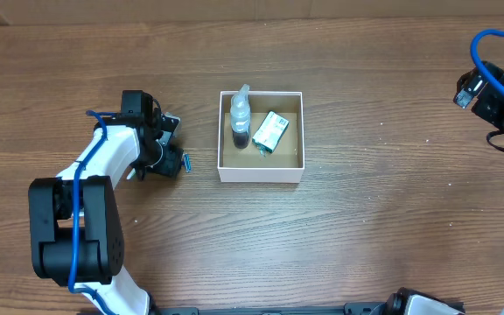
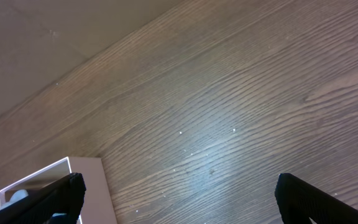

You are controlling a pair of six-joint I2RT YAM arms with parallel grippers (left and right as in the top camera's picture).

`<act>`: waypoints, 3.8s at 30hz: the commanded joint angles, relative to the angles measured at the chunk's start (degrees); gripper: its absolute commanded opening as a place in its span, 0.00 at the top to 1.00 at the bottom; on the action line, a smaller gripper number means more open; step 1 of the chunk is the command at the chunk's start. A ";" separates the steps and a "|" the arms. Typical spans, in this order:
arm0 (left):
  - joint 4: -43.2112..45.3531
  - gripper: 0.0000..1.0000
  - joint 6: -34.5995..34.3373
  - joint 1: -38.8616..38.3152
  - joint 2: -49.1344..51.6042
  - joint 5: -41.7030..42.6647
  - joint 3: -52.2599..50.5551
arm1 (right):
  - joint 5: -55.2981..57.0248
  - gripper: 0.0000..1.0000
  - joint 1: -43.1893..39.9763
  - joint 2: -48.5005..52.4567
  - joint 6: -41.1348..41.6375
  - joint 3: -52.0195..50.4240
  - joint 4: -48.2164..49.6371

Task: Pack container
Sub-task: 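Reach the left gripper to the blue razor and grasp its handle, then carry the razor into the box front and release it, then move the left gripper to the green toothbrush and grasp it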

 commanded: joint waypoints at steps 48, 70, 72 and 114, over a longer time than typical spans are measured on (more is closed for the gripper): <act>0.22 0.79 -6.47 -9.94 1.18 -7.23 -1.81 | -0.31 0.00 -0.20 0.07 0.02 1.09 0.37; -29.70 0.96 -11.04 -10.40 -4.20 -4.90 39.63 | -0.31 0.00 -0.20 0.07 0.02 1.09 0.37; -30.38 0.96 -4.72 -12.22 -5.33 0.22 40.33 | -0.31 0.00 -0.20 0.07 0.02 1.09 0.37; -30.36 0.32 0.48 2.05 -3.85 1.40 24.83 | -0.31 0.00 -0.20 0.07 0.02 1.09 0.37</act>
